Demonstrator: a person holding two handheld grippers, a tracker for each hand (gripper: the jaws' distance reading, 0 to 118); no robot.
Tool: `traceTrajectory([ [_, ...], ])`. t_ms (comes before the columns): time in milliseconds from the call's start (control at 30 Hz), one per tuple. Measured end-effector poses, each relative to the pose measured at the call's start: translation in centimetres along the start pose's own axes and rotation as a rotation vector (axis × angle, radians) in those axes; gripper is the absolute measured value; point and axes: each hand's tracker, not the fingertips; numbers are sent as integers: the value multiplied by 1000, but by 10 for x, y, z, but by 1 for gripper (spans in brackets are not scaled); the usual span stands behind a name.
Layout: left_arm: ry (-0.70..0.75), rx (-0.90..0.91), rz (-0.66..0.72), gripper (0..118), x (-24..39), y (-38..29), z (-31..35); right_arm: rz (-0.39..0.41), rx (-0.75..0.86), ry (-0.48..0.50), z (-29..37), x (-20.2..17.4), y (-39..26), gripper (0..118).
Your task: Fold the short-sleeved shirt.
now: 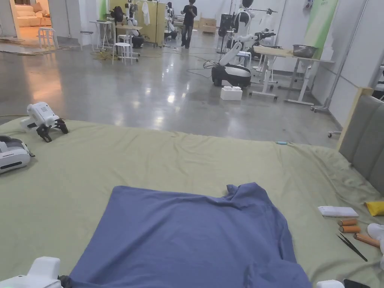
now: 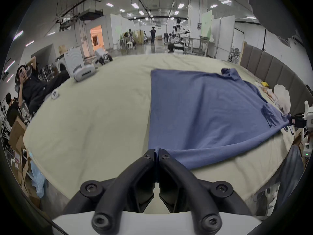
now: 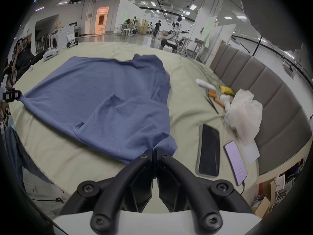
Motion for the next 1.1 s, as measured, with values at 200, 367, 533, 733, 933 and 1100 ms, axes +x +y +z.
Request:
traceTrajectory([
  [200,7,-45,24,2,-3,-12,-15,-15,-57,0,-18,-9,-12,3],
  [367,98,7,46,59,4,-3,2,-109,22,-38,-1,-12,-8,51],
  [533,67,221,88,71,25,21,40,-210,276,-14,27,-16,14,77],
  [733,56,423,47,68,70,53,59,-286,562,-39,51,-41,58,76],
  [933,51,575,8,24,102,82,68,-285,711,-61,65,-69,97,14],
  [1100,61,638,-29,0,115,98,72,-253,754,-53,69,-80,116,0],
])
